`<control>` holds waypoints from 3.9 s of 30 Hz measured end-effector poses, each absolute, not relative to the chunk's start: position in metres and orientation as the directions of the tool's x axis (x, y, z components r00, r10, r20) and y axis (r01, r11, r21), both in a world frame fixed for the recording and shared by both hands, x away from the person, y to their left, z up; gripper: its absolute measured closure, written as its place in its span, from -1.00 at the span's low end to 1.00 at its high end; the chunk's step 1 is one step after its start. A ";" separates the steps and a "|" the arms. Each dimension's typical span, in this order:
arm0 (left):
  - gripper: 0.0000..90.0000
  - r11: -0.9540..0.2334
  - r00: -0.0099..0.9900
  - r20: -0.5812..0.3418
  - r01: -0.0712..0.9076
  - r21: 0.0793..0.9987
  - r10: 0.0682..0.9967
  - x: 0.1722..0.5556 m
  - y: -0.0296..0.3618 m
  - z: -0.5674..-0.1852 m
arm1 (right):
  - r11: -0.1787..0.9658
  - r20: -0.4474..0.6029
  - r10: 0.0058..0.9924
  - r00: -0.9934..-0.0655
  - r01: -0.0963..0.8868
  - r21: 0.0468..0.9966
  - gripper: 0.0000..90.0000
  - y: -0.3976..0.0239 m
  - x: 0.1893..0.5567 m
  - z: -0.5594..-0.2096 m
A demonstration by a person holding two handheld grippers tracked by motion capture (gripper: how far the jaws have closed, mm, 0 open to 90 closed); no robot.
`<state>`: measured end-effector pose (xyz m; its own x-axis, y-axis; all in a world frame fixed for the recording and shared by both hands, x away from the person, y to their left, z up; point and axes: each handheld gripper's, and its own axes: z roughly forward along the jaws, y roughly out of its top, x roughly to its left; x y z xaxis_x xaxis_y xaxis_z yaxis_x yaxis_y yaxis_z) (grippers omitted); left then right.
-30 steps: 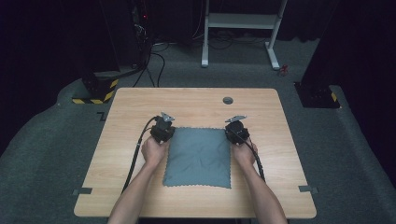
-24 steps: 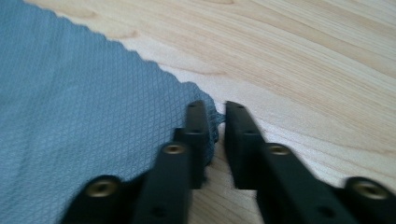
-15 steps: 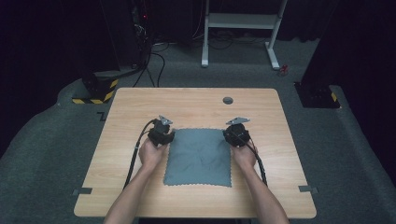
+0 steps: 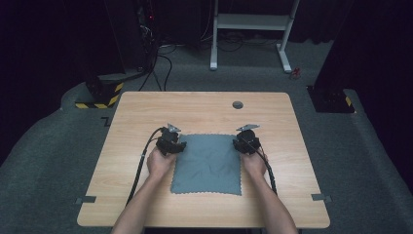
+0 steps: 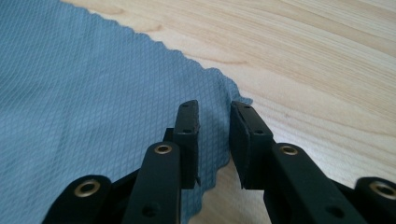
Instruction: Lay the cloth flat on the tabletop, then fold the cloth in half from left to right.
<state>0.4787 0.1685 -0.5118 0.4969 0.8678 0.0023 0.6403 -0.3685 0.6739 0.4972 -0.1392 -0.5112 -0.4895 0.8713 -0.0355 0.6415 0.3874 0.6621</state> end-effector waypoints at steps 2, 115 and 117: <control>0.19 -0.367 0.523 -0.015 0.619 0.694 0.852 0.470 0.168 -0.509 | 0.388 -0.030 0.862 -0.505 0.622 0.681 0.60 -0.140 0.490 -0.509; -0.03 -0.302 0.444 -0.024 0.648 0.699 0.896 0.476 0.178 -0.513 | 0.581 -0.028 0.492 -0.870 0.304 0.755 0.54 -0.013 0.339 -0.521; -0.01 -0.287 0.429 -0.033 0.659 0.695 0.903 0.479 0.181 -0.517 | 0.585 -0.020 0.488 -0.873 0.310 0.750 0.54 -0.010 0.338 -0.523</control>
<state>0.4794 0.1814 -0.5166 0.4291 0.9026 -0.0335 0.6587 -0.2874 0.6954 0.3383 -0.0100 -0.5229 -0.8728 0.4876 -0.0198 0.3096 0.5847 0.7498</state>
